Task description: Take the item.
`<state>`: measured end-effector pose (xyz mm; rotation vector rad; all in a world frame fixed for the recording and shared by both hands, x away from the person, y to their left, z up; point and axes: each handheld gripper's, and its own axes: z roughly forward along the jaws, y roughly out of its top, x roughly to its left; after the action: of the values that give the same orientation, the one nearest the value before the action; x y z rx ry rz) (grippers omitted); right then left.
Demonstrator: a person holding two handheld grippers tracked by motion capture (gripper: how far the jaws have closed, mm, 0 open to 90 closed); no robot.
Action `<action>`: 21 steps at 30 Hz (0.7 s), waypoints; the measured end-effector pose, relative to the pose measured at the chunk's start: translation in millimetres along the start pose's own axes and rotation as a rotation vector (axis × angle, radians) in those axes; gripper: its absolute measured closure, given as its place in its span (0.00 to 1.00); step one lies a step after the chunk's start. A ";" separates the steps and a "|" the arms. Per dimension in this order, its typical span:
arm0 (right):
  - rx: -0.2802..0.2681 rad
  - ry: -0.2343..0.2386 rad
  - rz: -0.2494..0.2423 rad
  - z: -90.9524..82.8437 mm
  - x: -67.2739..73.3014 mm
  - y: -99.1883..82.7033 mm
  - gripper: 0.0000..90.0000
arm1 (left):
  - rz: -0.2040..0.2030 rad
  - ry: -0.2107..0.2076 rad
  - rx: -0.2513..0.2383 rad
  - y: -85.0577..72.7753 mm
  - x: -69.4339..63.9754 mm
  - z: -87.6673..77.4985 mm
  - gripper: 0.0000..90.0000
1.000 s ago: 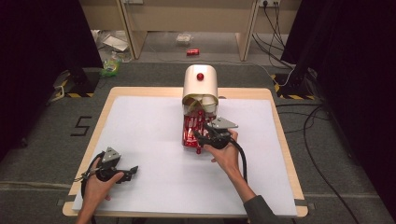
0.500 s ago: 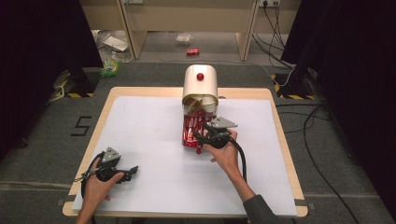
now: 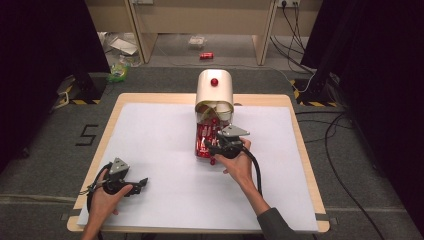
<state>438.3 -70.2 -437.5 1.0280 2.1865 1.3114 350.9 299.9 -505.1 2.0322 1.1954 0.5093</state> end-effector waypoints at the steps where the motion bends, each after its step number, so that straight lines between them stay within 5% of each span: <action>1: 0.007 -0.003 0.003 1.2 0.7 0.7 0.51 | 0.000 0.000 0.000 0.0 0.0 0.0 0.11; 21: 0.108 -0.095 0.028 27.1 9.0 0.6 0.62 | 0.002 0.000 0.000 -0.1 0.0 -0.1 0.11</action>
<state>450.2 -47.3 -449.8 1.1414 2.1994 1.1428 350.7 300.0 -505.1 2.0332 1.1937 0.5103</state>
